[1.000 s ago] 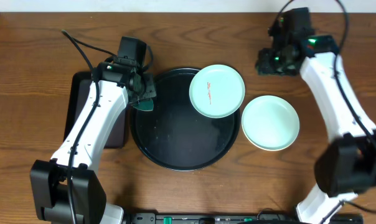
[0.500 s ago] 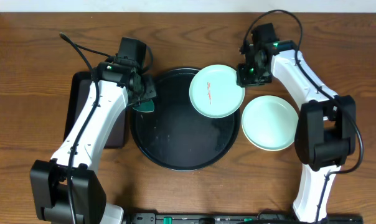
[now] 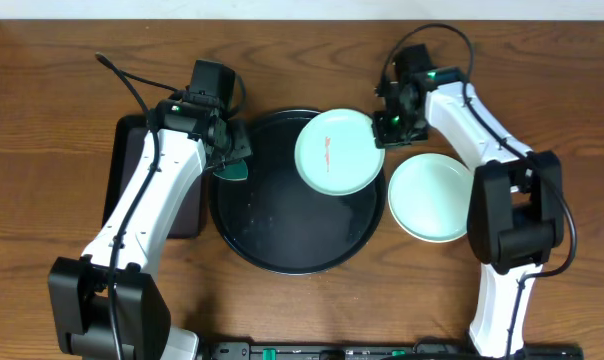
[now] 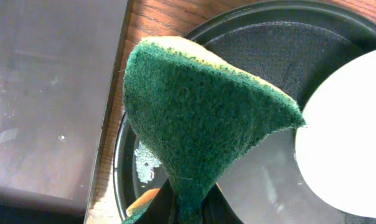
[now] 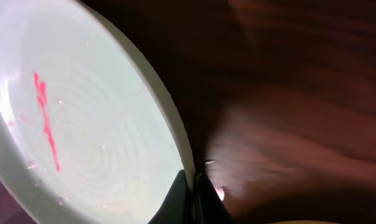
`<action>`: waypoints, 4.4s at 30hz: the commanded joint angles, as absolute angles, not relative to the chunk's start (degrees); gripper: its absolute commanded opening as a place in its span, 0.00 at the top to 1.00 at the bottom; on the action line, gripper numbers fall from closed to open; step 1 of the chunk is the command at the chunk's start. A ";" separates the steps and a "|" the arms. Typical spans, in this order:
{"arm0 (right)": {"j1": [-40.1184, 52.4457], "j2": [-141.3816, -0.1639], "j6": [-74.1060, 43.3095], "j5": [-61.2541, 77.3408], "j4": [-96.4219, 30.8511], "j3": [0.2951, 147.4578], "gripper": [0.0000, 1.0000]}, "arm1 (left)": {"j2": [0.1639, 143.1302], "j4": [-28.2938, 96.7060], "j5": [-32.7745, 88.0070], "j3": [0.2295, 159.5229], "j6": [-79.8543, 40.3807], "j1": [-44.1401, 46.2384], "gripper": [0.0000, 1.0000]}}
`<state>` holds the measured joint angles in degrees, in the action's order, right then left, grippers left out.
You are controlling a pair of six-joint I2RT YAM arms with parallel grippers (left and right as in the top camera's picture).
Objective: Clean dirty plates on tray and stack at the side
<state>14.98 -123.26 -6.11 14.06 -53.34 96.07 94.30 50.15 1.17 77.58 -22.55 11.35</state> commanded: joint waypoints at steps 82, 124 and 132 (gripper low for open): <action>25.30 -132.07 -10.68 18.92 -53.01 96.95 0.99 | 111.48 39.44 7.22 77.08 -25.43 23.66 0.93; 25.30 -132.07 -10.66 18.87 -53.84 96.95 0.99 | 111.63 32.01 -17.19 76.93 -19.66 30.85 0.93; 25.30 -132.07 -10.66 18.87 -53.80 96.95 0.99 | 115.20 33.93 -17.76 76.93 -23.22 30.61 0.93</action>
<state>24.60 -129.01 -9.96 19.57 -53.30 96.84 112.22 32.62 -16.45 77.30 -21.04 30.74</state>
